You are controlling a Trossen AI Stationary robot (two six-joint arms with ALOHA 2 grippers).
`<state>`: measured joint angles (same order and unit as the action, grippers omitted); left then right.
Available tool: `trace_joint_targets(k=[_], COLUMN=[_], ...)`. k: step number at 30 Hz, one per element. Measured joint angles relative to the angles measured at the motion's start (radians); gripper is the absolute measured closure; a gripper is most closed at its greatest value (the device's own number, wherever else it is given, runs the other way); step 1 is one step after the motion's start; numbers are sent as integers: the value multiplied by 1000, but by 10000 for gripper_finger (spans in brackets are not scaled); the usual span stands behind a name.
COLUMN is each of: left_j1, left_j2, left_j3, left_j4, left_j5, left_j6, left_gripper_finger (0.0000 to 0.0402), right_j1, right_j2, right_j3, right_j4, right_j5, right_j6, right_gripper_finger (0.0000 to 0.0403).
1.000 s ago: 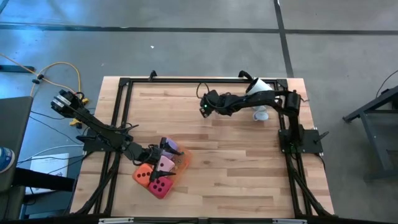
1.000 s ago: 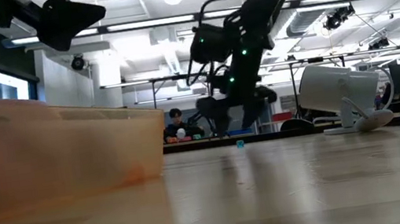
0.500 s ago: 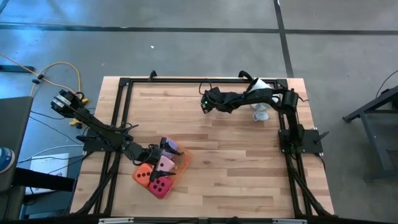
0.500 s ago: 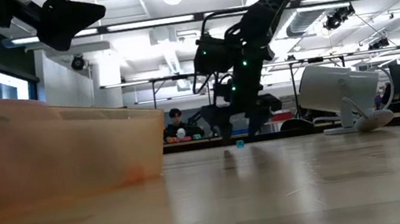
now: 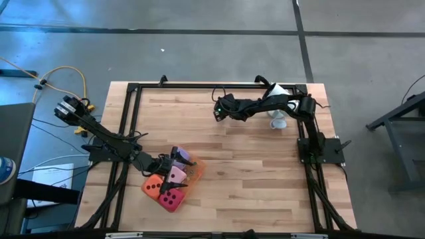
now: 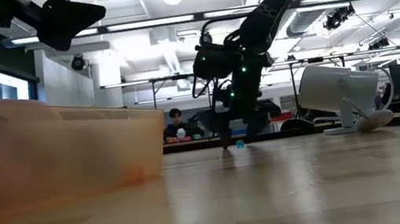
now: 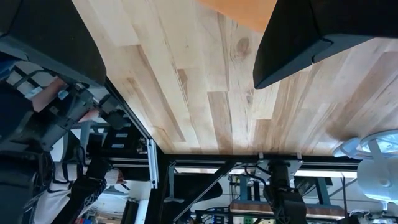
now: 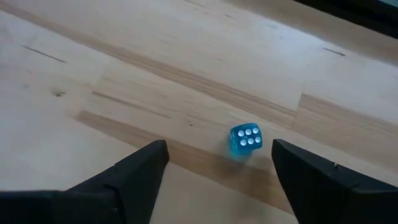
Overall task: Pick & Place Dice
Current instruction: Put the small blue dice into the orange bin
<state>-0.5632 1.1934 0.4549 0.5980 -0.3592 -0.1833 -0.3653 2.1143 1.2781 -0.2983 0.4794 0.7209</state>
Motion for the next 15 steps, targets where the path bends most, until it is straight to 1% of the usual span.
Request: trace_joint_targets(k=[4, 12, 15], left_j1=[0, 0, 0], left_j2=[0, 0, 0], left_j3=[0, 0, 0], left_j4=[0, 0, 0], left_j5=[0, 0, 0], left_j6=[0, 0, 0], left_gripper_finger=[4, 4, 4], right_j1=[0, 0, 0], right_j2=[2, 5, 5], right_j3=[0, -1, -2], right_j4=[2, 15, 25], right_j5=[-8, -7, -7], right_j6=[20, 11, 9], right_gripper_finger=[171, 305, 336])
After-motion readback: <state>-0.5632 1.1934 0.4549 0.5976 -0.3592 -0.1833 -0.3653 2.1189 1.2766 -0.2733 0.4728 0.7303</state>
